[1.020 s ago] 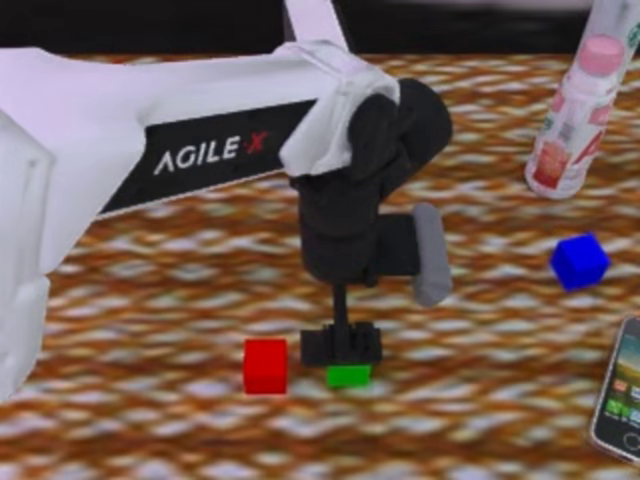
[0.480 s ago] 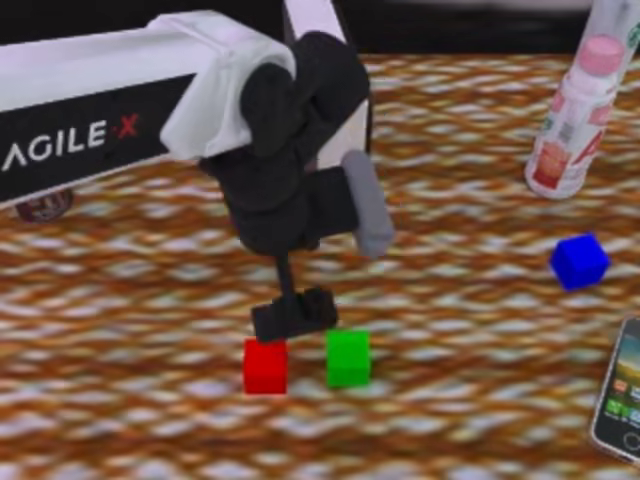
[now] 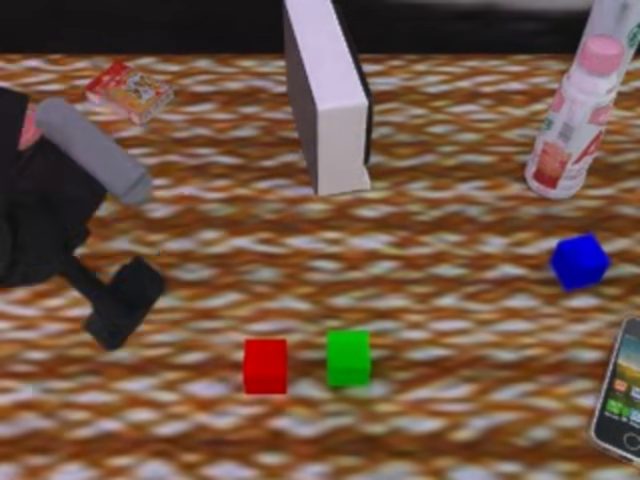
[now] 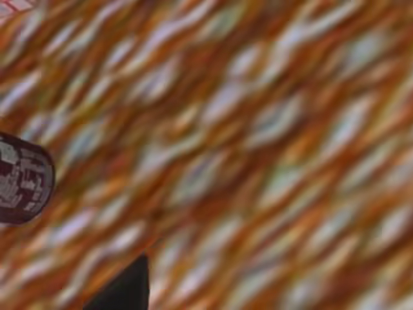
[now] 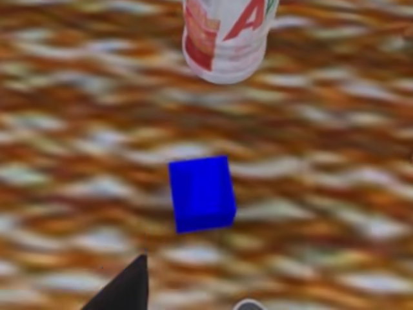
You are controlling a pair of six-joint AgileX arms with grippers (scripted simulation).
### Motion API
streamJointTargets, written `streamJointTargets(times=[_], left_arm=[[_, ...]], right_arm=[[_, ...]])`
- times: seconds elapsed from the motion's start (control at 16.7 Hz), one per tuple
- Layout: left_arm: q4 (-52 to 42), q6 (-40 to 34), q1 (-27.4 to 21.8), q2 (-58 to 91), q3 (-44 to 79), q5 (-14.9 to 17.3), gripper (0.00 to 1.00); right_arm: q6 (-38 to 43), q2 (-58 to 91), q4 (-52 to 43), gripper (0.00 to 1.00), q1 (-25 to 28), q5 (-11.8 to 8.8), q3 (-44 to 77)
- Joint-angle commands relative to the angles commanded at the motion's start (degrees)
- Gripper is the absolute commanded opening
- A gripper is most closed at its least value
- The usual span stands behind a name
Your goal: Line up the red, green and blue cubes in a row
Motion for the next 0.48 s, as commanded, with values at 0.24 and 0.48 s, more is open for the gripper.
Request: streamJointTargets(times=[0.24,0.48], left_arm=[[12.1,-8.9,8.9,-25.2,-19.8,0.1,1.0],[23.0,-16.5,15.5,-44.3,-34.7,0.5,1.0]], right_arm=[[-1.4,24.8,-12.3,1.0,1.5,0.1,17.2],[-2.6,44.0,-22.2,1.0,2.8,0.1,32.2]])
